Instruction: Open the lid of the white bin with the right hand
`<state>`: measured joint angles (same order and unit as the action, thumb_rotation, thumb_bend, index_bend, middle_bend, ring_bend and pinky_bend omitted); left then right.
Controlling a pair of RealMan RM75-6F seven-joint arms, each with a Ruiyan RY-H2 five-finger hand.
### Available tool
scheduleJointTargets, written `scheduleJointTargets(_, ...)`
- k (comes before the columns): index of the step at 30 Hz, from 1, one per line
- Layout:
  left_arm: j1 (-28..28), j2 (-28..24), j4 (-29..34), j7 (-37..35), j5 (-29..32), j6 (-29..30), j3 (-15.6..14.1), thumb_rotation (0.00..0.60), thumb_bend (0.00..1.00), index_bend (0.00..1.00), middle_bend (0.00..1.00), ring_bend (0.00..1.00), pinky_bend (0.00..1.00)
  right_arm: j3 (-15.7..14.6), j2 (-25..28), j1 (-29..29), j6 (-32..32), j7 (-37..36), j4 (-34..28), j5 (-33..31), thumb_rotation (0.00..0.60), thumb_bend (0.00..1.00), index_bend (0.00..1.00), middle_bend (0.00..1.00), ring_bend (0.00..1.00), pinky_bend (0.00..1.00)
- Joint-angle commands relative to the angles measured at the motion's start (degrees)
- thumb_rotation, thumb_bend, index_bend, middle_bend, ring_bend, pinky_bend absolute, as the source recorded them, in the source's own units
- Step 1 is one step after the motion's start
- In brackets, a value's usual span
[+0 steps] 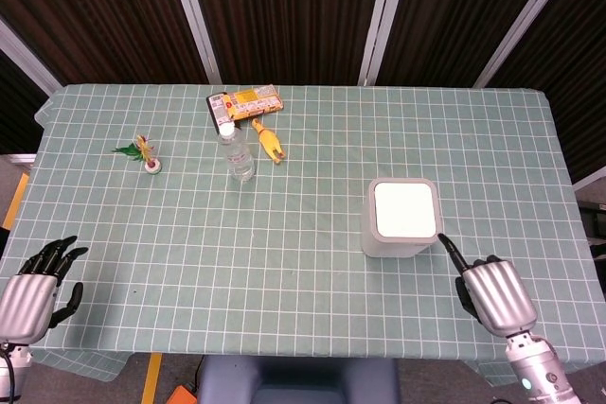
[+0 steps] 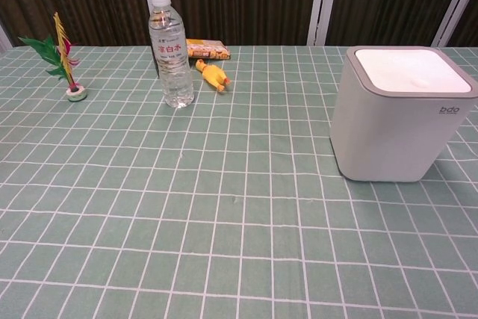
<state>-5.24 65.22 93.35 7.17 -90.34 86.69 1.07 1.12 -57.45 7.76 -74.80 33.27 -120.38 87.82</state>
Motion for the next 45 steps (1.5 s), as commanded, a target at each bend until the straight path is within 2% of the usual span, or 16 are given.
scheduleJointTargets(1, 0.0, 0.0, 0.0, 0.0, 0.1, 0.0, 0.0, 0.600, 0.50, 0.23, 0.12, 0.13, 0.29, 2.1, -2.1, 2.7, 3.2, 6.0, -3.0, -6.8, 0.600, 0.73, 0.00, 0.85, 0.80, 0.72)
scheduleJointTargets(10, -0.1, 0.0, 0.0, -0.2, 0.3, -0.1, 0.1, 0.600, 0.50, 0.23, 0.12, 0.13, 0.29, 3.6, -5.8, 6.6, 4.6, 13.6, -4.5, -17.3, 0.600, 0.73, 0.00, 0.86, 0.81, 0.73)
scheduleJointTargets(23, 0.0, -0.1, -0.1, -0.4, 0.4, 0.2, 0.1, 0.600, 0.50, 0.23, 0.12, 0.13, 0.29, 4.2, -8.3, 11.5, 5.3, 16.2, -3.0, -26.9, 0.600, 0.73, 0.00, 0.86, 0.81, 0.73)
scheduleJointTargets(36, -0.1, -0.1, -0.1, -0.7, 0.4, 0.3, 0.1, 0.600, 0.50, 0.23, 0.12, 0.13, 0.29, 1.9, -6.2, 14.5, 7.9, 13.8, -4.2, -30.8, 0.600, 0.73, 0.00, 0.86, 0.81, 0.73)
scheduleJointTargets(45, 0.0, -0.1, -0.2, -0.6, 0.3, 0.3, 0.1, 0.600, 0.50, 0.23, 0.12, 0.13, 0.29, 1.3, -6.4, 14.3, 4.7, 10.9, -4.2, -26.9, 0.600, 0.73, 0.00, 0.86, 0.81, 0.73)
